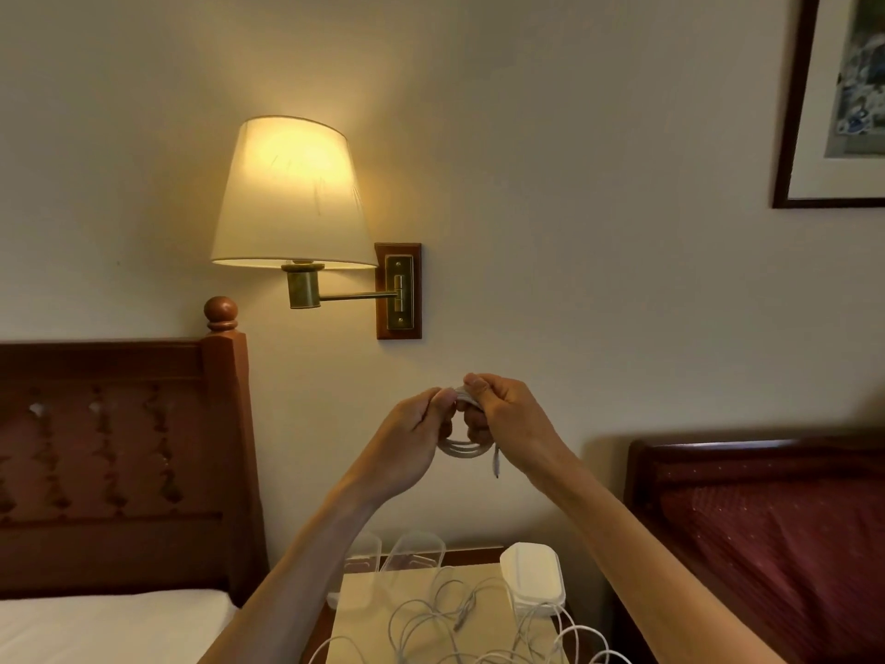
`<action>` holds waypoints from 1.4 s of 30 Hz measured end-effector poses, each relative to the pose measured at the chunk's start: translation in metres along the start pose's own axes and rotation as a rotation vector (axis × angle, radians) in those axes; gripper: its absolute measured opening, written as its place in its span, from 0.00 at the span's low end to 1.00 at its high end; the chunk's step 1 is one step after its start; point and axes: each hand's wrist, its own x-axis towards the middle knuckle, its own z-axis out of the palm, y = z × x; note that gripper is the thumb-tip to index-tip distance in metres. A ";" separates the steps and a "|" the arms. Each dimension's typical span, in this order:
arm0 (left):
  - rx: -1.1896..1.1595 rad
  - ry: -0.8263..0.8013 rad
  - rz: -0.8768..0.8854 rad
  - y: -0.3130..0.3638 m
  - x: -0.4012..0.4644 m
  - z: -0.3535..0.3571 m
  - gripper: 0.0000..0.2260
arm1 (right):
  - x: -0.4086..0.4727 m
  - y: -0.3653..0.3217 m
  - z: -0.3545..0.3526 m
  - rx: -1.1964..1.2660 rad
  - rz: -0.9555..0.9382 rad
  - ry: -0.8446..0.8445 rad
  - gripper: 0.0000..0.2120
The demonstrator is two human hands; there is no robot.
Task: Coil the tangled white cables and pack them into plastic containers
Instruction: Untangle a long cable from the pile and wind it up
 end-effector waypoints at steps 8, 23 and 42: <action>0.036 0.269 -0.045 -0.016 0.002 0.000 0.17 | -0.008 0.021 -0.017 -0.315 -0.076 0.103 0.06; 0.076 0.331 -0.081 -0.021 -0.002 0.017 0.16 | -0.015 0.012 0.002 0.210 -0.008 0.276 0.05; -0.270 0.311 -0.305 0.000 -0.007 -0.003 0.19 | -0.013 0.021 0.002 -0.130 -0.294 -0.064 0.28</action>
